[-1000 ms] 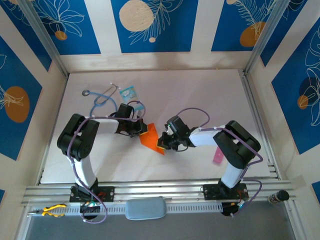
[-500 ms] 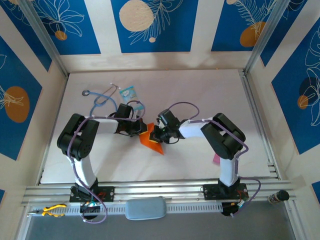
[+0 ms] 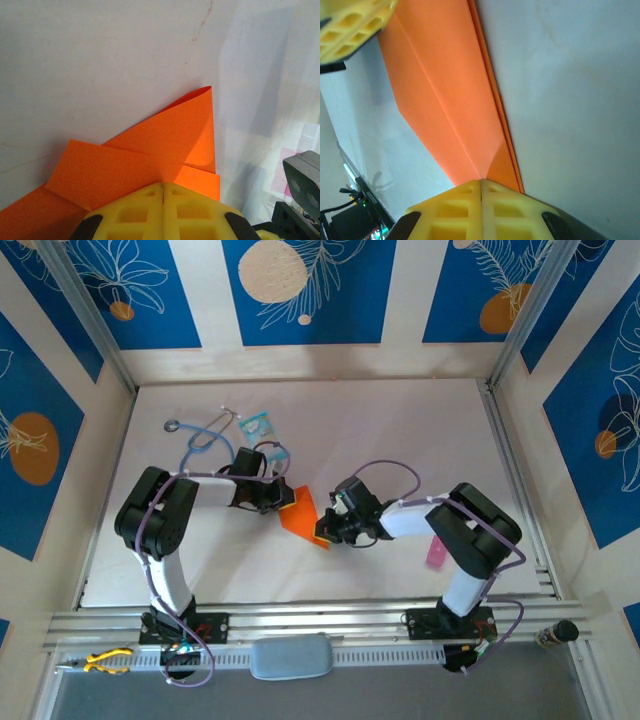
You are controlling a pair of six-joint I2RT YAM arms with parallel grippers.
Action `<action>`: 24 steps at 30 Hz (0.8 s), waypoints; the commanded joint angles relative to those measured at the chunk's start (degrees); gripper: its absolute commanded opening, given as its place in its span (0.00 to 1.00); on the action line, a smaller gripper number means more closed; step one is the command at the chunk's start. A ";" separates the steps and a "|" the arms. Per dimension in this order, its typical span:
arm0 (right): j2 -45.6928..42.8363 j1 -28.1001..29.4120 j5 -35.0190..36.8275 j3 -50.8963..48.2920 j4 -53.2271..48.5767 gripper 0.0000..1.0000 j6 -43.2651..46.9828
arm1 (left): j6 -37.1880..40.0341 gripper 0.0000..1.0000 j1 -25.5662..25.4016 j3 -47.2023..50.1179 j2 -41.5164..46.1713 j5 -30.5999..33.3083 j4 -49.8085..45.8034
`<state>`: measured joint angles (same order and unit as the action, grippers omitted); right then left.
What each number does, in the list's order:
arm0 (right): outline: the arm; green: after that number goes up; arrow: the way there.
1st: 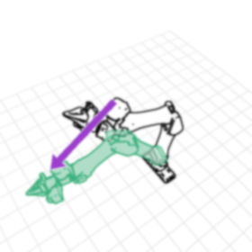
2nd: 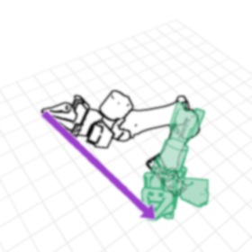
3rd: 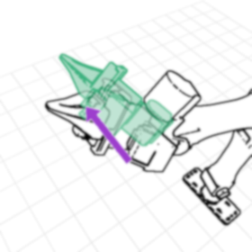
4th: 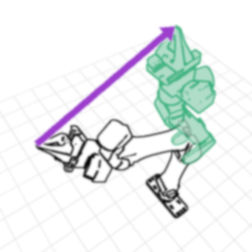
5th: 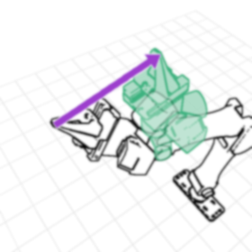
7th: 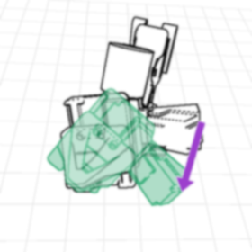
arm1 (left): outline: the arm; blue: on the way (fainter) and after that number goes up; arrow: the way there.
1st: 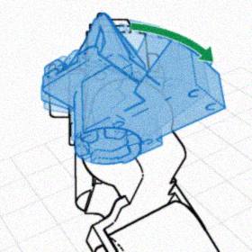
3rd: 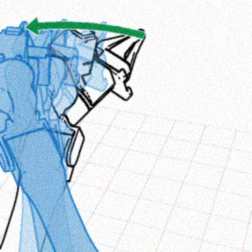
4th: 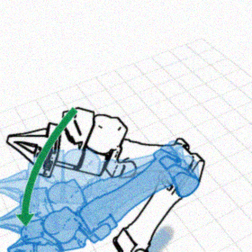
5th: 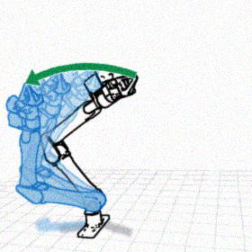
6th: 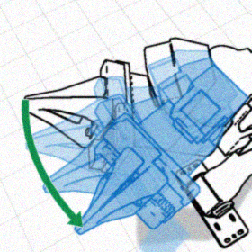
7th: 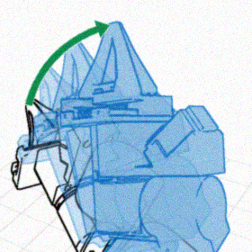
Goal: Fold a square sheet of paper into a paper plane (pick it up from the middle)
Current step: Fourth fold the wing at the center of the table.
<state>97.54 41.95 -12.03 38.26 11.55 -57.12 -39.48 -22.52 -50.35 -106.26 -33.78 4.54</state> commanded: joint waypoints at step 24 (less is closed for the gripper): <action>-7.92 0.32 0.45 -2.34 -4.85 0.04 0.93 | 1.06 0.00 1.08 0.78 -2.01 2.41 -1.88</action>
<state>87.79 42.00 -10.55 34.39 6.00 -57.04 -39.51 -22.46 -50.35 -106.32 -34.09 4.69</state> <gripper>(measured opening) 0.044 0.061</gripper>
